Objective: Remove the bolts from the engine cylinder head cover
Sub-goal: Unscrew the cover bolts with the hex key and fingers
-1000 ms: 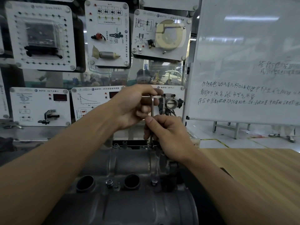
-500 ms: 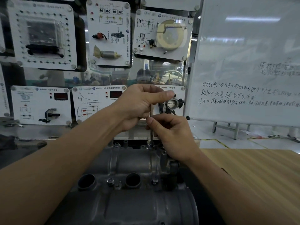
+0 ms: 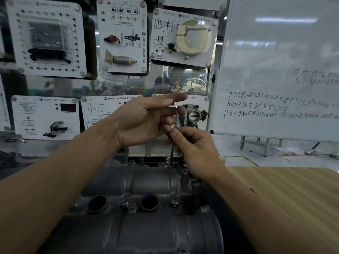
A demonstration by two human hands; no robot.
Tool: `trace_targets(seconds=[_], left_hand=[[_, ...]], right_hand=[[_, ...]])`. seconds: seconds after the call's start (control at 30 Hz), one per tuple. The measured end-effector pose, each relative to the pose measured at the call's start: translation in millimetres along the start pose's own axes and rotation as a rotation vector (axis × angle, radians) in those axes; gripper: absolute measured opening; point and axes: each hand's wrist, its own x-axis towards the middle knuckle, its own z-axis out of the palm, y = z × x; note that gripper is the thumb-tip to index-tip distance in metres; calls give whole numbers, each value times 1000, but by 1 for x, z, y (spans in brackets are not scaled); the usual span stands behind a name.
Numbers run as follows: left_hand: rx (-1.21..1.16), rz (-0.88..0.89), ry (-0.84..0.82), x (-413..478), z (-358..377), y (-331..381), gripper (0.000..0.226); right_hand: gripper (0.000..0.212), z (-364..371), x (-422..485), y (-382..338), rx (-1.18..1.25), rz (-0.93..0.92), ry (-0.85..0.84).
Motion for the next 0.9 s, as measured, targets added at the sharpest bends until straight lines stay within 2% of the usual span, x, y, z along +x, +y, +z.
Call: trace_targets(seconds=[0.07,0.17,0.33,0.43,0.53,0.63,0.77,0.9], left_hand=[[26,6,-32,0,0,1,33],[145,24,37,2,8,1,27],[510,242,499,16,34,-9,19],[454,242,600,20,38,-11,9],[233,120,538,20,34,-7,11],[29,43,336,12,20,-3,25],[-5,5,75,2,6,0,32],[40,10,-32,0,4,2,39]], right_hand=[[27,0,-1,-1,-20,-12,-8],[30,0,-1,-2,-60,-17,-24],[30,1,-2,-5,-76,-13,-60],[32,1,-3,-5,-49,3,-59],[35,0,-3,-5,-32,18,-43],[38,1,-2,-6,0,36,-34],[39,2,-1,-6,0,49,-20],[40,3,-2,-7,-18,29,-19]])
